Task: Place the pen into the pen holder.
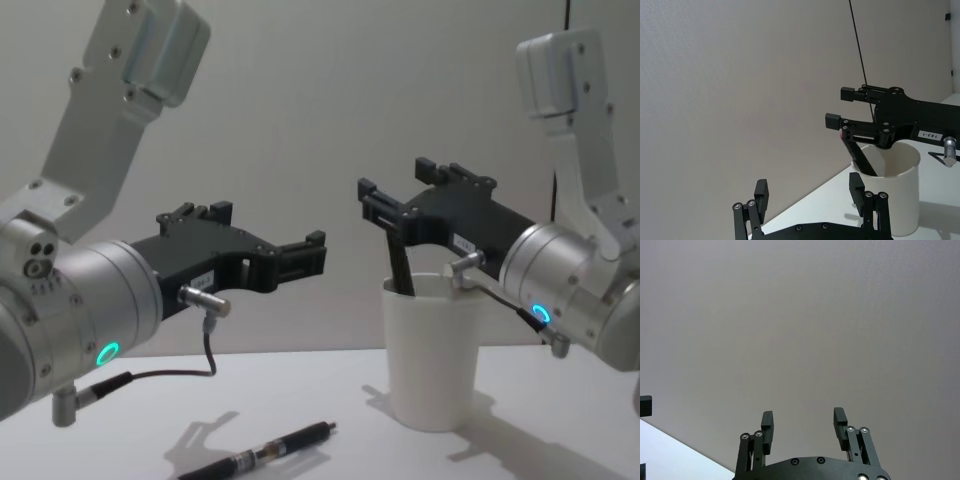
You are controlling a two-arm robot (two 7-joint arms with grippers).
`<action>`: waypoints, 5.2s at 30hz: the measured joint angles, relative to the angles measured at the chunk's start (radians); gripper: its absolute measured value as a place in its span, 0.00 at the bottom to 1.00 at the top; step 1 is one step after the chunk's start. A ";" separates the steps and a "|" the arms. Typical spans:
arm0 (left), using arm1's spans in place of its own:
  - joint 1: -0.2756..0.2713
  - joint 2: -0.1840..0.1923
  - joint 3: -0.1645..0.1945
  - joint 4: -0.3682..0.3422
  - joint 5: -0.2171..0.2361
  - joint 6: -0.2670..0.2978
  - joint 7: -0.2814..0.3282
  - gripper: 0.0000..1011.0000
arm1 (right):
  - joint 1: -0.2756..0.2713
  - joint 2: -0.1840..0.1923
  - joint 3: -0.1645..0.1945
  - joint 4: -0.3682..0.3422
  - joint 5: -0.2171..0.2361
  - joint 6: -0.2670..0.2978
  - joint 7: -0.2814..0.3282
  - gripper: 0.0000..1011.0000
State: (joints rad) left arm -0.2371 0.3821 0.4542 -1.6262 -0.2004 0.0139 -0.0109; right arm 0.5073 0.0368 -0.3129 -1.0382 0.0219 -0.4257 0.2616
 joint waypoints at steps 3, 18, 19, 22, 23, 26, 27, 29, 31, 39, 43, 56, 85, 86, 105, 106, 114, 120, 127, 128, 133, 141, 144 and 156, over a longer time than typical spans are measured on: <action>0.000 0.000 0.000 0.000 0.000 0.000 0.000 0.99 | 0.001 -0.001 0.000 0.002 0.000 -0.001 0.000 0.79; 0.000 0.000 0.000 0.000 0.000 0.000 0.000 0.99 | -0.036 0.026 0.025 -0.125 0.053 0.080 -0.022 0.99; 0.000 0.000 0.000 0.000 0.000 0.000 0.000 0.99 | -0.036 0.026 0.025 -0.125 0.053 0.080 -0.022 0.99; 0.000 0.000 0.000 0.000 0.000 0.000 0.000 0.99 | -0.063 0.043 0.036 -0.191 0.073 0.119 -0.039 0.99; 0.000 0.000 0.000 0.000 0.000 0.000 0.000 0.99 | -0.067 0.045 0.037 -0.199 0.076 0.126 -0.042 0.99; 0.000 0.000 0.000 0.000 0.000 0.000 0.000 0.99 | -0.092 0.059 0.045 -0.250 0.090 0.158 -0.059 0.99; 0.000 0.000 0.000 0.000 0.000 0.000 0.000 0.99 | -0.106 0.066 0.049 -0.276 0.096 0.173 -0.066 0.99; 0.000 0.000 0.000 0.000 0.000 0.000 0.000 0.99 | -0.118 0.072 0.052 -0.297 0.101 0.186 -0.074 0.99; 0.000 0.000 0.000 0.000 0.000 0.000 0.000 0.99 | -0.126 0.077 0.055 -0.313 0.106 0.197 -0.080 0.99; 0.000 0.000 0.000 0.000 0.000 0.000 0.000 0.99 | -0.141 0.085 0.055 -0.328 0.112 0.207 -0.083 0.99; 0.000 0.000 0.000 0.000 0.000 0.000 0.000 0.99 | -0.166 0.099 0.057 -0.354 0.122 0.224 -0.091 0.99; 0.000 0.000 0.000 0.000 0.000 0.000 0.000 0.99 | -0.296 0.173 0.069 -0.491 0.175 0.309 -0.129 0.99; 0.000 0.000 0.000 0.000 0.000 0.000 0.000 0.99 | -0.521 0.300 0.088 -0.727 0.266 0.460 -0.195 0.99; 0.000 0.000 0.000 0.000 0.000 0.000 0.000 0.99 | -0.521 0.300 0.088 -0.727 0.266 0.460 -0.195 0.99; 0.004 0.004 -0.003 -0.001 -0.008 -0.003 -0.019 0.99 | -0.522 0.301 0.087 -0.729 0.266 0.460 -0.195 0.99; 0.005 0.007 -0.005 -0.002 -0.014 -0.004 -0.029 0.99 | -0.522 0.301 0.087 -0.729 0.266 0.460 -0.195 0.99; 0.019 0.034 -0.019 -0.016 -0.048 0.001 -0.081 0.99 | -0.522 0.301 0.087 -0.729 0.266 0.460 -0.195 0.99; 0.032 0.061 -0.034 -0.027 -0.081 0.014 -0.122 0.99 | -0.522 0.301 0.087 -0.729 0.265 0.460 -0.195 0.99; 0.045 0.101 -0.057 -0.036 -0.125 0.040 -0.182 0.99 | -0.522 0.301 0.087 -0.729 0.265 0.460 -0.195 0.99; 0.046 0.105 -0.059 -0.036 -0.130 0.043 -0.191 0.99 | -0.522 0.301 0.087 -0.729 0.265 0.460 -0.195 0.99; 0.049 0.127 -0.073 -0.037 -0.154 0.065 -0.244 0.99 | -0.522 0.301 0.087 -0.729 0.265 0.460 -0.195 0.99; 0.045 0.153 -0.087 -0.027 -0.175 0.099 -0.328 0.99 | -0.522 0.301 0.087 -0.729 0.265 0.460 -0.195 0.99; 0.042 0.161 -0.091 -0.021 -0.179 0.111 -0.361 0.99 | -0.522 0.301 0.087 -0.729 0.265 0.460 -0.195 0.99; 0.023 0.178 -0.098 0.002 -0.167 0.169 -0.464 0.99 | -0.522 0.301 0.087 -0.729 0.265 0.460 -0.195 0.99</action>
State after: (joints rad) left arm -0.2142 0.5602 0.3563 -1.6242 -0.3676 0.1824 -0.4754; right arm -0.0146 0.3375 -0.2258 -1.7667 0.2873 0.0341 0.0668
